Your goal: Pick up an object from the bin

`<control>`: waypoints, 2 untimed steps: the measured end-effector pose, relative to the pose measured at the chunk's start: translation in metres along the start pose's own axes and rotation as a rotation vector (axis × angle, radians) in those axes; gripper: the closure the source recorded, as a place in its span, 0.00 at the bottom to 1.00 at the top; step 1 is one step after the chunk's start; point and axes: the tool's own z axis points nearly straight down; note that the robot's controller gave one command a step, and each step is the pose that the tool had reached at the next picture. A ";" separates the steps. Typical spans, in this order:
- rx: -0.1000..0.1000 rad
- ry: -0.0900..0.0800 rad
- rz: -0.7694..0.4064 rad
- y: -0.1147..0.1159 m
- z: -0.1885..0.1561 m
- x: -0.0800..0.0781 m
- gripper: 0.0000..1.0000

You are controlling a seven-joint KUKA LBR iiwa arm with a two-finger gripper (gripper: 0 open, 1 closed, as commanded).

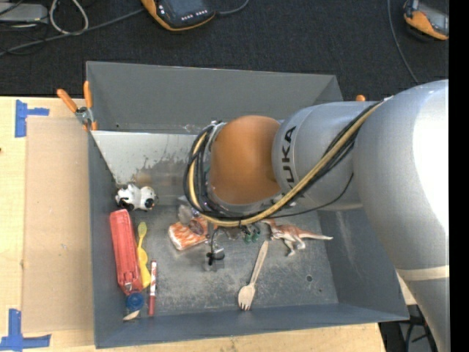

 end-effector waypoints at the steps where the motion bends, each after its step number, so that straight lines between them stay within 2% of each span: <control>1: 0.003 -0.010 -0.259 -0.037 -0.003 -0.019 1.00; 2: 0.003 -0.010 -0.257 -0.037 -0.003 -0.019 1.00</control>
Offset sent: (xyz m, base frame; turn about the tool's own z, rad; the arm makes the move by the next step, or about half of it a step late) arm 0.0000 0.0000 0.0000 0.0000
